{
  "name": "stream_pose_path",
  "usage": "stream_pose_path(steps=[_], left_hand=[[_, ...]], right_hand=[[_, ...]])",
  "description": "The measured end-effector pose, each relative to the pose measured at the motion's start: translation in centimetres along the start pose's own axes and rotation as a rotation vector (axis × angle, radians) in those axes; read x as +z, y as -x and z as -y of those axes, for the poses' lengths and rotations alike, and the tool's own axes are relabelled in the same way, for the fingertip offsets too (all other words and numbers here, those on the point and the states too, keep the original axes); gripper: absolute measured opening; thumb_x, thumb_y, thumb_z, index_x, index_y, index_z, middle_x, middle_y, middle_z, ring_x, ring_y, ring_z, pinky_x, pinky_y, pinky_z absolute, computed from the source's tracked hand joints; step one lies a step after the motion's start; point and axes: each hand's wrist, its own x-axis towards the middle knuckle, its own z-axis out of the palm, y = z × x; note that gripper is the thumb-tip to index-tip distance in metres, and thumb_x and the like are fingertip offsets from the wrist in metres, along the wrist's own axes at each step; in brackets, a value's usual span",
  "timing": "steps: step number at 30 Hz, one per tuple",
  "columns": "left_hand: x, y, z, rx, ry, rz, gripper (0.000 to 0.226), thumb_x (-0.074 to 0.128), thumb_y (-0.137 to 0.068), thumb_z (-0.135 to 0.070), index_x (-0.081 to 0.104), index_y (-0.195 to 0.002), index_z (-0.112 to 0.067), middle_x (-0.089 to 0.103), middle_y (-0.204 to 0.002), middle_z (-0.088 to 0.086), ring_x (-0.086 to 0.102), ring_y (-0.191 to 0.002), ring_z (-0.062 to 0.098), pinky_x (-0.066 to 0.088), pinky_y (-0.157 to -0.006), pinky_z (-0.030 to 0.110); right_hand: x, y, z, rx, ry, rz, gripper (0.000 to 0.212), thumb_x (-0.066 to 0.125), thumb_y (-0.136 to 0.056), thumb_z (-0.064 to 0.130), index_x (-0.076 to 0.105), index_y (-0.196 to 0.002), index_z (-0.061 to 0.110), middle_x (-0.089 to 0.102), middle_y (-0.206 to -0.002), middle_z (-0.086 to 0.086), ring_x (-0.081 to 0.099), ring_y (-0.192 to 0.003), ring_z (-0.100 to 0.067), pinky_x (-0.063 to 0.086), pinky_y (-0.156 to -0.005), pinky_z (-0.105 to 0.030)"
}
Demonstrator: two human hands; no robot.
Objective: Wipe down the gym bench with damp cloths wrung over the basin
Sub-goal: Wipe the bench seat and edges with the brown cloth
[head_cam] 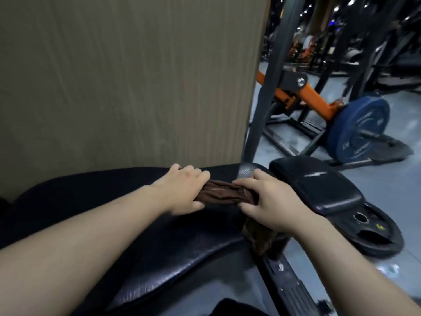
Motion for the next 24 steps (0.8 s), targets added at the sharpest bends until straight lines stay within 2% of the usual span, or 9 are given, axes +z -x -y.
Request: stream_pose_path(steps=[4,8,11,14,15,17,19,21,24], left_hand=[[1.8,-1.3,1.6,-0.198,0.111,0.015,0.058,0.057,-0.09,-0.055,0.038,-0.134,-0.023,0.043,-0.131,0.005,0.04,-0.126,0.026,0.026,-0.111,0.061],[2.5,-2.1,0.5,-0.409,0.206,-0.148,0.059,0.065,-0.09,-0.04,0.034,-0.138,-0.025,0.039,-0.133,0.005,0.042,-0.121,0.027,0.041,-0.096,0.044],[2.8,-2.0,0.1,-0.373,0.291,-0.131,0.04,0.054,-0.094,-0.025,0.04,-0.131,-0.023,0.045,-0.128,0.003,0.047,-0.116,0.025,0.042,-0.09,0.042],[2.6,-1.3,0.4,-0.375,0.32,-0.094,0.043,0.047,-0.093,-0.024,0.038,-0.135,-0.019,0.047,-0.13,0.003,0.048,-0.119,0.026,0.042,-0.094,0.046],[2.6,-1.1,0.5,-0.38,0.322,-0.084,0.044,0.046,-0.094,-0.025,0.037,-0.136,-0.019,0.046,-0.132,0.004,0.047,-0.12,0.026,0.041,-0.097,0.047],[2.7,-0.6,0.8,-0.386,0.312,-0.051,0.043,0.044,-0.095,-0.026,0.038,-0.137,-0.02,0.046,-0.133,0.003,0.047,-0.121,0.026,0.038,-0.102,0.051],[3.0,-0.2,1.1,-0.399,0.291,-0.011,0.044,0.041,-0.096,-0.028,0.039,-0.139,-0.02,0.044,-0.137,0.003,0.045,-0.125,0.027,0.033,-0.108,0.056],[3.3,0.3,1.3,-0.41,0.285,0.035,0.046,0.04,-0.098,-0.029,0.037,-0.142,-0.021,0.04,-0.142,0.003,0.042,-0.129,0.027,0.026,-0.112,0.061],[3.8,0.9,1.4,-0.417,0.283,0.072,0.045,0.038,-0.099,-0.032,0.037,-0.143,-0.022,0.039,-0.144,0.002,0.039,-0.132,0.025,0.023,-0.114,0.063]], right_hand=[[2.2,-2.5,1.4,0.034,0.112,0.036,0.05,0.059,-0.086,0.053,0.052,-0.131,0.033,0.047,-0.111,0.005,0.061,-0.099,-0.021,0.046,-0.078,-0.033],[3.2,-2.1,3.4,0.073,0.065,0.096,0.062,0.053,-0.084,0.064,0.046,-0.134,0.027,0.044,-0.118,0.002,0.059,-0.104,-0.023,0.049,-0.087,-0.034],[2.0,-1.7,3.7,-0.025,-0.178,0.219,0.064,0.065,-0.082,0.05,0.049,-0.138,0.025,0.046,-0.13,0.01,0.051,-0.12,-0.009,0.037,-0.102,-0.015],[1.3,-2.7,2.8,-0.119,-0.248,0.24,0.073,0.078,-0.075,0.037,0.049,-0.142,0.029,0.045,-0.135,0.017,0.044,-0.116,0.01,0.029,-0.098,-0.002],[1.7,-3.3,2.5,-0.153,-0.236,0.216,0.075,0.08,-0.073,0.041,0.05,-0.141,0.031,0.044,-0.136,0.017,0.041,-0.115,0.011,0.03,-0.1,-0.005],[3.3,-4.3,1.9,-0.229,-0.125,0.155,0.082,0.076,-0.07,0.059,0.047,-0.143,0.037,0.035,-0.149,0.012,0.031,-0.132,-0.001,0.027,-0.113,-0.021],[5.0,-5.1,1.6,-0.237,-0.061,0.149,0.093,0.066,-0.07,0.074,0.031,-0.15,0.043,0.007,-0.164,0.01,-0.002,-0.15,-0.011,0.006,-0.123,-0.036],[6.3,-6.1,1.8,-0.201,-0.055,0.204,0.1,0.062,-0.07,0.077,0.016,-0.153,0.046,-0.014,-0.164,0.012,-0.024,-0.148,-0.011,-0.009,-0.12,-0.043],[6.9,-7.2,2.5,-0.169,-0.055,0.265,0.095,0.063,-0.072,0.073,0.025,-0.153,0.039,-0.012,-0.165,0.009,-0.022,-0.148,-0.01,-0.009,-0.121,-0.046]])
